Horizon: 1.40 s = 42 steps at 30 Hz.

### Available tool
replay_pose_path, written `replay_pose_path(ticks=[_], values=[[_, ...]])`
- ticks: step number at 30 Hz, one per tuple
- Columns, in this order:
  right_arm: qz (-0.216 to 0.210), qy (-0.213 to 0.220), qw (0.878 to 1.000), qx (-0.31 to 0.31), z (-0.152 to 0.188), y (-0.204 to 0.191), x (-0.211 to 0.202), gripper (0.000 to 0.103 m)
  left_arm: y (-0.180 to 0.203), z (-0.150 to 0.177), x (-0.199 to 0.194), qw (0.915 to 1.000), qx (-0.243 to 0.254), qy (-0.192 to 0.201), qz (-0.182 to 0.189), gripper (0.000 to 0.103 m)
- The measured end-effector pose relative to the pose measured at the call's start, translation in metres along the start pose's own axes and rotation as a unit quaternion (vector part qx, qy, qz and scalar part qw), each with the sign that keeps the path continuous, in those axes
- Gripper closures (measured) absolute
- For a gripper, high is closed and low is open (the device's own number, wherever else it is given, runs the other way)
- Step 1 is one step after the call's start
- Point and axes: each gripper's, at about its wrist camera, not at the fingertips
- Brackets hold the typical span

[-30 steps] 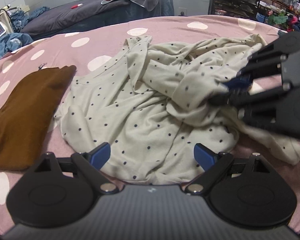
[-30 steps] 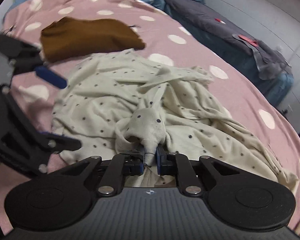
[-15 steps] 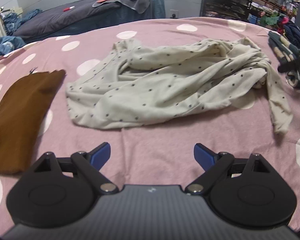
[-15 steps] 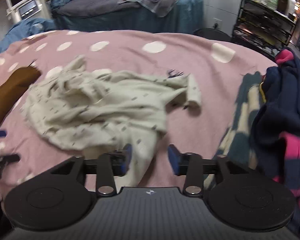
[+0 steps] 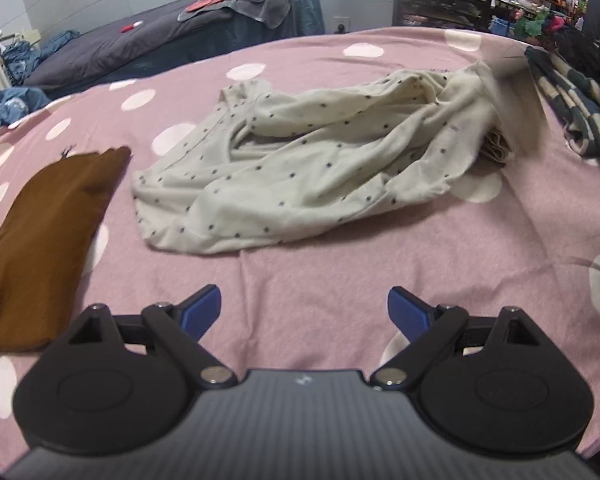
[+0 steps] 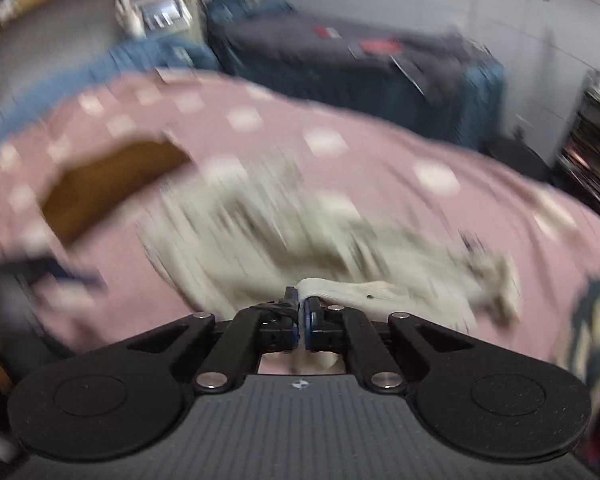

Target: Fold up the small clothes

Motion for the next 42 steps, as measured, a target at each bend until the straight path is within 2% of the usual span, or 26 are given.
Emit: replay_pose_path(ticks=[2,4,6,7,8,9,10,11,12,14,17,20,21,23,25,26,27,31,33,35,36,38,39,40,41,42], values=[[-0.068,0.047,0.997,-0.012,-0.057,-0.03,-0.002,0.099,-0.002,0.003,-0.001,1.0,-0.005,-0.004,0.004,0.012],[-0.149,0.078,0.985,-0.045,-0.103,-0.073,0.0,0.099,-0.001,0.005,-0.004,1.0,-0.003,-0.004,0.007,0.012],[-0.206,0.074,0.974,-0.053,-0.13,-0.104,0.011,0.094,0.001,0.007,-0.008,1.0,0.0,0.0,0.009,0.012],[-0.226,0.059,0.971,-0.051,-0.137,-0.114,0.022,0.082,0.001,0.008,-0.01,1.0,0.001,0.002,0.009,0.012],[-0.232,0.043,0.971,-0.047,-0.139,-0.119,0.034,0.054,0.0,0.008,-0.011,1.0,0.001,0.004,0.009,0.012],[-0.22,0.031,0.974,-0.047,-0.134,-0.121,0.043,0.024,-0.001,0.009,-0.012,0.9999,0.0,0.006,0.009,0.012],[-0.191,0.027,0.98,-0.055,-0.126,-0.119,0.049,0.015,-0.002,0.009,-0.013,0.9999,0.0,0.008,0.01,0.012],[-0.159,0.022,0.985,-0.072,-0.116,-0.116,0.053,0.013,-0.004,0.01,-0.013,0.9999,-0.001,0.009,0.01,0.012],[-0.123,0.012,0.988,-0.095,-0.102,-0.109,0.055,0.013,-0.007,0.01,-0.011,0.9999,-0.002,0.008,0.008,0.012],[-0.08,-0.013,0.989,-0.126,-0.074,-0.088,0.062,0.014,-0.012,0.009,-0.007,0.9999,-0.009,0.008,0.006,0.012],[-0.025,-0.059,0.989,-0.13,-0.038,-0.048,0.074,0.013,-0.019,0.004,-0.004,0.9998,-0.017,0.013,0.005,0.012],[-0.025,-0.095,0.988,-0.117,-0.005,-0.017,0.075,0.013,-0.022,-0.003,-0.002,0.9996,-0.023,0.019,0.002,0.012],[-0.03,-0.102,0.986,-0.127,0.005,-0.017,0.075,0.01,-0.021,-0.004,-0.001,0.9996,-0.023,0.019,0.002,0.012],[-0.001,-0.099,0.979,-0.176,0.023,-0.024,0.078,0.002,-0.02,-0.006,0.001,0.9996,-0.021,0.017,0.0,0.012],[0.038,-0.097,0.968,-0.23,0.039,-0.031,0.086,0.009,-0.017,-0.009,0.003,0.9997,-0.017,0.017,0.003,0.012],[0.054,-0.106,0.963,-0.241,0.046,-0.032,0.089,0.064,-0.015,-0.009,0.003,0.9997,-0.016,0.017,0.002,0.012],[0.051,-0.122,0.964,-0.232,0.052,-0.029,0.09,0.092,-0.014,-0.009,0.002,0.9997,-0.016,0.018,0.0,0.012],[-0.007,-0.116,0.986,-0.118,0.062,-0.007,0.05,0.094,-0.017,-0.005,0.0,0.9997,-0.017,0.02,-0.004,0.011],[-0.084,-0.124,0.988,-0.026,0.062,0.009,0.015,0.094,-0.019,-0.002,0.002,0.9996,-0.023,0.015,-0.002,0.011],[-0.153,-0.145,0.977,0.038,0.065,0.016,-0.017,0.094,-0.02,0.0,0.003,0.9996,-0.025,0.011,0.002,0.011],[-0.19,-0.155,0.968,0.047,0.068,0.012,-0.036,0.094,-0.02,0.001,0.001,0.9997,-0.023,0.012,0.002,0.011],[-0.241,-0.183,0.953,0.018,0.077,-0.007,-0.059,0.094,-0.021,0.001,-0.002,0.9997,-0.019,0.018,-0.003,0.011],[-0.252,-0.204,0.946,0.001,0.087,-0.019,-0.063,0.09,-0.022,0.0,-0.002,0.9997,-0.018,0.018,-0.005,0.011],[-0.25,-0.217,0.944,-0.003,0.095,-0.027,-0.061,0.084,-0.023,-0.002,-0.002,0.9996,-0.018,0.018,-0.006,0.011],[-0.247,-0.231,0.941,-0.003,0.104,-0.033,-0.056,0.068,-0.024,-0.003,-0.003,0.9996,-0.019,0.02,-0.009,0.011],[-0.241,-0.24,0.94,-0.006,0.11,-0.037,-0.049,0.058,-0.025,-0.004,-0.002,0.9995,-0.019,0.021,-0.014,0.011]])
Point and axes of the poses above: each gripper's, at about its wrist camera, not at the fingertips, and x roughly the way its jaws point, y to its right, z to its underside
